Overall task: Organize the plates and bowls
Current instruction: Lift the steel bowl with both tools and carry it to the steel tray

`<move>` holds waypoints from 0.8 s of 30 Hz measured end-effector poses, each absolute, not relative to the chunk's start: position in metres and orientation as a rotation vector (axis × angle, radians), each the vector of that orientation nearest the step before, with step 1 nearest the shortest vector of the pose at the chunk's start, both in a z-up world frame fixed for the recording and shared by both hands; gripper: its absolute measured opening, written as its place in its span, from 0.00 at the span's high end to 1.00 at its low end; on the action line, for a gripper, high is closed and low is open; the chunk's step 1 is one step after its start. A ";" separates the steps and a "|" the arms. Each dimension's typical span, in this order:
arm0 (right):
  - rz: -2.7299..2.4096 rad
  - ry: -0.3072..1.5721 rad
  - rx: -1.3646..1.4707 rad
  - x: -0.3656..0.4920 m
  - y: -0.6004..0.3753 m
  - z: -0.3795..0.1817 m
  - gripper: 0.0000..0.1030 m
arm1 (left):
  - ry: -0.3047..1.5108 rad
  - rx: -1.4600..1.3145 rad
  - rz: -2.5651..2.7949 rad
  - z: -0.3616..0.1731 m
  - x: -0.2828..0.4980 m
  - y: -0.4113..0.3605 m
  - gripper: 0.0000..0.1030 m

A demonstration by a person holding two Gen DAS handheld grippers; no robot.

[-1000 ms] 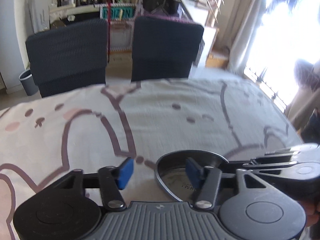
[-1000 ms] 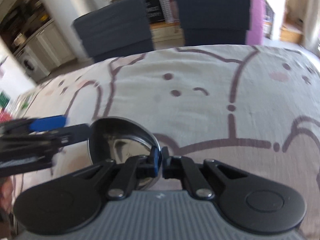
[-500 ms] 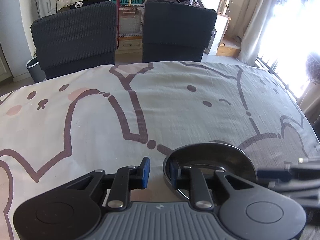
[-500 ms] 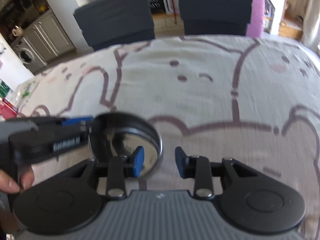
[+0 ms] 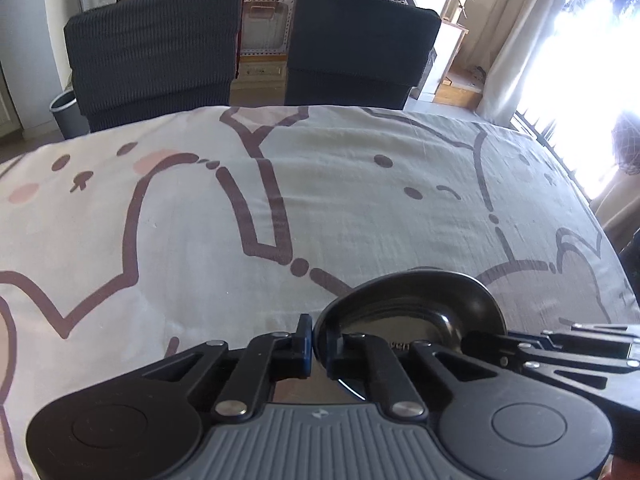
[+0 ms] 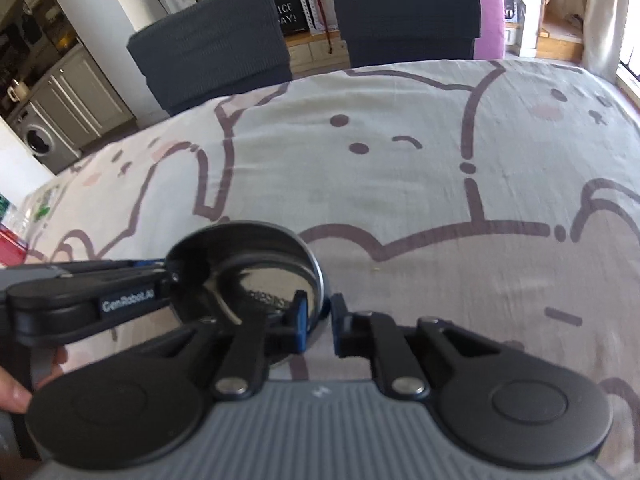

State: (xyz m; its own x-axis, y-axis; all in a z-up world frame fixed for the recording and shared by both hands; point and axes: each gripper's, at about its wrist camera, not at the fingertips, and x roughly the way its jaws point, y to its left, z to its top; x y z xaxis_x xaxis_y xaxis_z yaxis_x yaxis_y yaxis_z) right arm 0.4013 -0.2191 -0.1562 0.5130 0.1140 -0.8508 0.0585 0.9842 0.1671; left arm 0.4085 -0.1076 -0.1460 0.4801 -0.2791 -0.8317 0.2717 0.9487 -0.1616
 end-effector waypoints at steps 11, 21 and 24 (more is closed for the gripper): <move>0.082 0.947 0.182 0.376 -0.200 -0.111 0.91 | 0.914 -0.045 -0.316 -0.089 0.370 -0.073 0.95; 0.184 0.842 0.225 0.317 -0.156 -0.047 0.91 | 0.775 -0.078 -0.269 -0.020 0.288 -0.013 0.93; 0.227 0.812 0.224 0.294 -0.139 -0.036 0.91 | 0.748 -0.080 -0.253 -0.009 0.260 0.007 0.93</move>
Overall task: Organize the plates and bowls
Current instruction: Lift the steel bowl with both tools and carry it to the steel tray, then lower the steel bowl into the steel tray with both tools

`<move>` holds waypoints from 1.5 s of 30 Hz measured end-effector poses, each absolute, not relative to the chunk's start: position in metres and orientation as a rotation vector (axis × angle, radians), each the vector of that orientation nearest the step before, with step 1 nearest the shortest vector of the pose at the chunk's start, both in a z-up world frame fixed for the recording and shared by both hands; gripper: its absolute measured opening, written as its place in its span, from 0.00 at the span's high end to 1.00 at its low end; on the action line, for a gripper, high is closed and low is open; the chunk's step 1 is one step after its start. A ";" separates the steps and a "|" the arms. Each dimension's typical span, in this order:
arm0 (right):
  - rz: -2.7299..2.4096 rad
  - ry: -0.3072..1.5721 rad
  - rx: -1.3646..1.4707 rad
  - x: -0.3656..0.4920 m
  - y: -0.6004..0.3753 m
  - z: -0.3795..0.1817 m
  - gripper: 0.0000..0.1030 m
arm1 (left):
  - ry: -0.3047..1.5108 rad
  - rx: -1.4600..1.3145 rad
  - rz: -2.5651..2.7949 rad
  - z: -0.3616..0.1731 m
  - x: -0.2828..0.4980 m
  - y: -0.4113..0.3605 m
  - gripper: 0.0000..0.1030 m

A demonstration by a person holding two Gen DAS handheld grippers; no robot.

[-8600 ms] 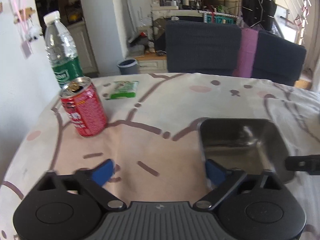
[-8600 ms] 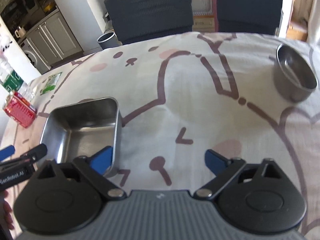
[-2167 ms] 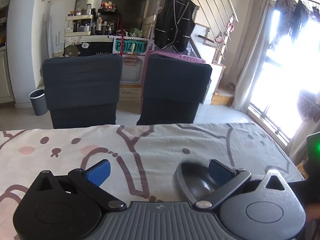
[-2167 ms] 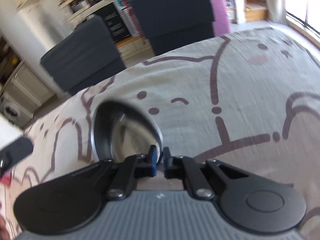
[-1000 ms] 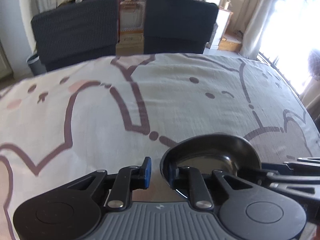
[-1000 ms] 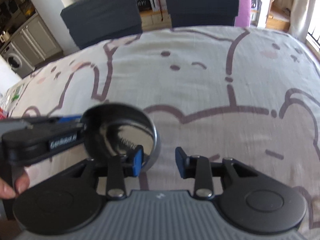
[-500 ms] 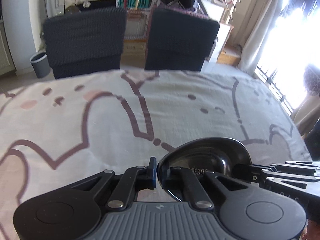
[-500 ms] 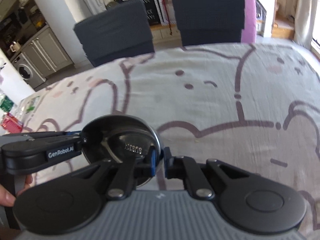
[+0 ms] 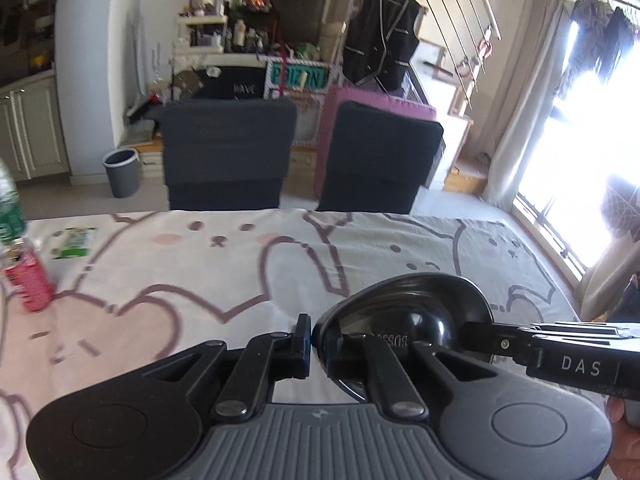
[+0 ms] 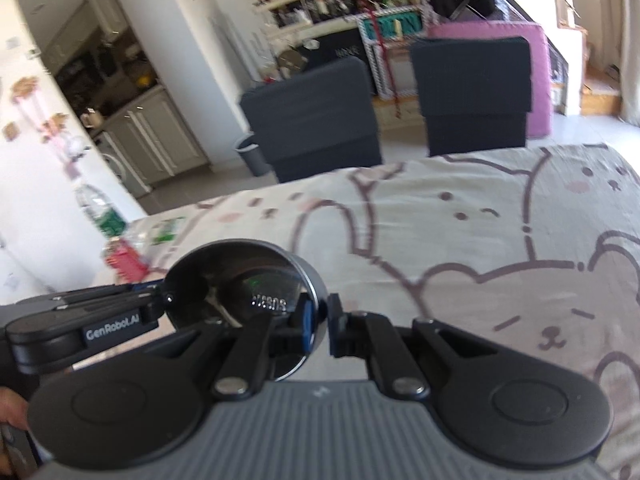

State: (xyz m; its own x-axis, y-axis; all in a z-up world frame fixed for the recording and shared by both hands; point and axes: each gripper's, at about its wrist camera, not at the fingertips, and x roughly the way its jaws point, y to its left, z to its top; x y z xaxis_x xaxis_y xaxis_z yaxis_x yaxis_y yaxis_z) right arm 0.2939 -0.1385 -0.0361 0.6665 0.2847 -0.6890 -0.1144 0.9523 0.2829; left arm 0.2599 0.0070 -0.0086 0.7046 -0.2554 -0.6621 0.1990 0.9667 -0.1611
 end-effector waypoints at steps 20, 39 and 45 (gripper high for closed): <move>0.415 1.121 0.169 0.237 -0.007 -0.109 0.89 | 0.957 0.000 -0.146 -0.067 0.185 0.116 0.93; 0.420 1.240 0.090 0.251 0.020 -0.147 0.89 | 1.085 0.059 -0.163 -0.110 0.222 0.126 0.93; 0.433 1.258 0.093 0.251 0.024 -0.149 0.80 | 1.106 0.081 -0.158 -0.118 0.228 0.124 0.93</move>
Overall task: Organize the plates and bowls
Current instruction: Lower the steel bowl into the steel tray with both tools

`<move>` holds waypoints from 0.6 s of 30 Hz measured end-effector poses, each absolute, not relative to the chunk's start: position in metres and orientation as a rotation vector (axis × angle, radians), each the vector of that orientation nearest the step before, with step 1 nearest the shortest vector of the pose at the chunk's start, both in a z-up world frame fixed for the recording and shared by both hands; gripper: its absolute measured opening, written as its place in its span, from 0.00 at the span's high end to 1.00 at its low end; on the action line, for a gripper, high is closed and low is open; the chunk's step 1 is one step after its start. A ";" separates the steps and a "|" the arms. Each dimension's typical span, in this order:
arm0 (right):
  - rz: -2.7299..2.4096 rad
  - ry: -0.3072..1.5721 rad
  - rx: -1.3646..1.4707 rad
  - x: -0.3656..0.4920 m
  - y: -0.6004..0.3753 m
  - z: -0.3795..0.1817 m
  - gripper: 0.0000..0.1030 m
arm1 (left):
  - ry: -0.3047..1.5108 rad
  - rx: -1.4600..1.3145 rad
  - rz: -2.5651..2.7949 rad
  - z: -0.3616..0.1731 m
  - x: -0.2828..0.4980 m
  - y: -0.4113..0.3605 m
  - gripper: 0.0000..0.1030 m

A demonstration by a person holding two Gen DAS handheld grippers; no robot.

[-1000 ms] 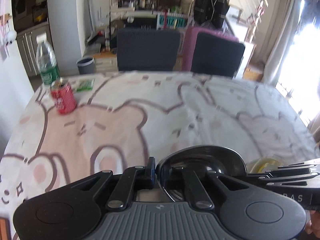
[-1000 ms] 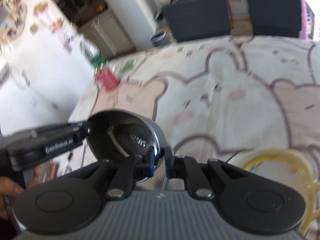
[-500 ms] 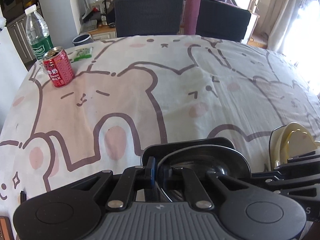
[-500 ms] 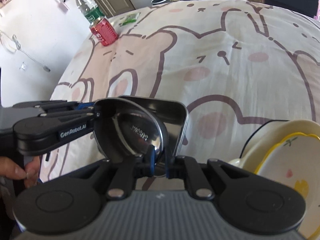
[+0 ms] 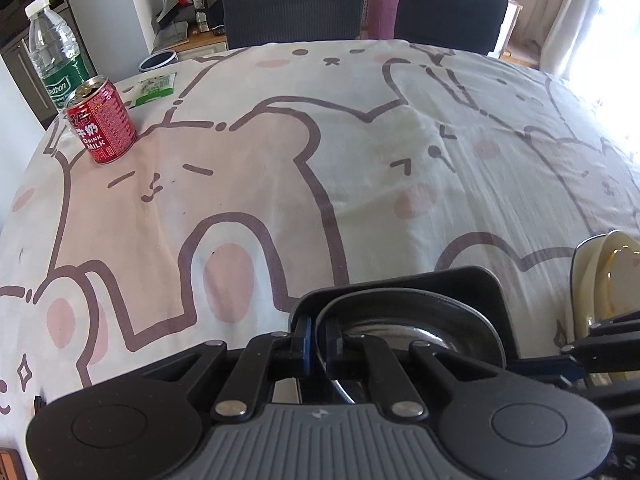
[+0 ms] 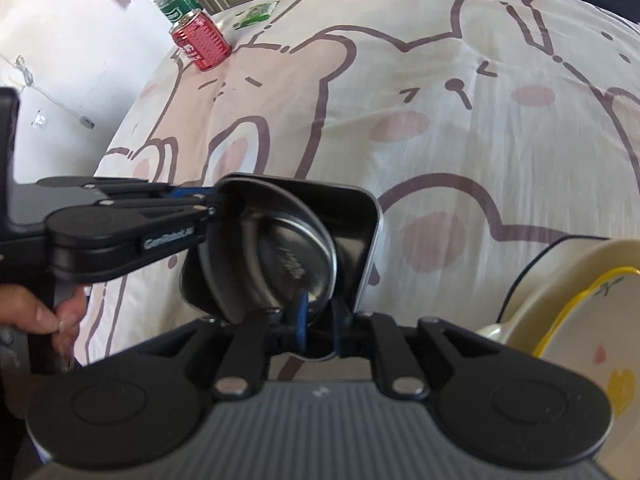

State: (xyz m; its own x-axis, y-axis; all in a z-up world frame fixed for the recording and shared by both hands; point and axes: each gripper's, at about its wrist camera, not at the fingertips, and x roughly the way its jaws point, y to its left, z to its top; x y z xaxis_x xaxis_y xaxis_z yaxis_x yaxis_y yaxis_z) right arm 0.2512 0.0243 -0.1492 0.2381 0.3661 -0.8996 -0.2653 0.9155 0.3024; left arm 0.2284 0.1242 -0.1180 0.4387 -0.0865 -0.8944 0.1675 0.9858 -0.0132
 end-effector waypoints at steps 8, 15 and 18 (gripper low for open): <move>0.463 1.255 0.107 0.251 0.016 -0.138 0.78 | 1.104 0.054 -0.168 -0.116 0.230 0.128 0.90; 0.429 1.189 0.142 0.252 -0.007 -0.121 0.70 | 1.060 -0.026 -0.182 -0.099 0.221 0.139 0.79; 0.393 1.203 0.137 0.255 -0.010 -0.128 0.71 | 1.051 -0.049 -0.187 -0.095 0.214 0.146 0.76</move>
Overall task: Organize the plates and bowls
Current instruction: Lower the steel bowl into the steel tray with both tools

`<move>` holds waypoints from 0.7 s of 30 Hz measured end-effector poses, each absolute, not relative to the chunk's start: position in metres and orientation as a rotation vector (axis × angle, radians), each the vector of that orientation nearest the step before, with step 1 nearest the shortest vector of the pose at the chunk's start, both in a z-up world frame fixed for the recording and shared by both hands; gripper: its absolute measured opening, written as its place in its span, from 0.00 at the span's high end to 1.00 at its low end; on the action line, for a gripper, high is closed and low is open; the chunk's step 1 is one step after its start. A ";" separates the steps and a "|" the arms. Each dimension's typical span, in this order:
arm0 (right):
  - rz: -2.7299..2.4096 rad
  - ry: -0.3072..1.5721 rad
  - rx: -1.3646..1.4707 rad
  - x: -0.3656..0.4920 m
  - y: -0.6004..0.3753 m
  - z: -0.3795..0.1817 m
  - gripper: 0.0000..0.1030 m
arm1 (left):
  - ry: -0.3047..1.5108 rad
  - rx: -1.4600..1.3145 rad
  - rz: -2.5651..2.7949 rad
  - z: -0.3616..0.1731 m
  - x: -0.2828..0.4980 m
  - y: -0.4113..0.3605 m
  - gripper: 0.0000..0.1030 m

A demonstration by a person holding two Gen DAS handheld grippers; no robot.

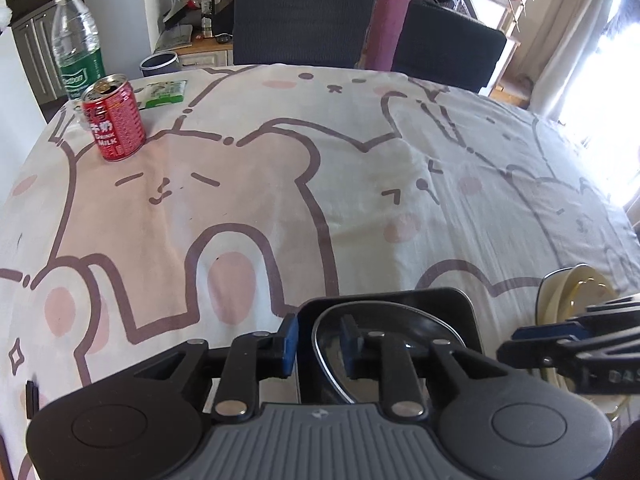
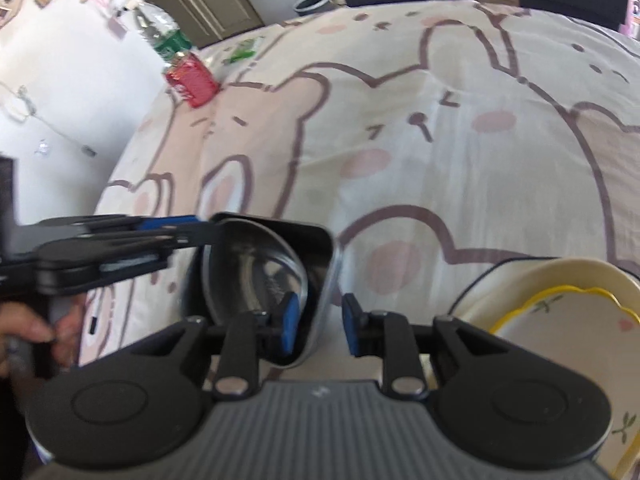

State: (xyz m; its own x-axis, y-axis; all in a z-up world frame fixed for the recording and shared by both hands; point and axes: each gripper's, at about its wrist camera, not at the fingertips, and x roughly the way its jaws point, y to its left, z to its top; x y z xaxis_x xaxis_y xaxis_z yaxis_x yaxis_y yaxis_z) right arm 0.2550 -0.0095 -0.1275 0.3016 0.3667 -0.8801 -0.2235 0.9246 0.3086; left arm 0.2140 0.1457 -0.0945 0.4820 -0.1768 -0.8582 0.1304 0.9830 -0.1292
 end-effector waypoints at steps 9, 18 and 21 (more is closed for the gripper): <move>0.388 1.224 0.128 0.259 -0.003 -0.143 0.80 | 1.120 -0.021 -0.181 -0.107 0.203 0.158 0.77; 0.393 1.237 0.150 0.261 -0.001 -0.154 0.85 | 1.151 0.002 -0.193 -0.117 0.204 0.157 0.83; 0.390 1.239 0.164 0.260 -0.001 -0.156 0.88 | 1.154 0.017 -0.199 -0.119 0.205 0.154 0.86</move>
State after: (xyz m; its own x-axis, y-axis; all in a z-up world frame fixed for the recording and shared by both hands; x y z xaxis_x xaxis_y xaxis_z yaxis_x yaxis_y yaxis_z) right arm 0.2598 -0.0006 -0.1565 0.2698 0.3758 -0.8866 -0.2000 0.9225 0.3301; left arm 0.2046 0.1537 -0.1191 0.3891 -0.1478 -0.9093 0.1649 0.9823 -0.0891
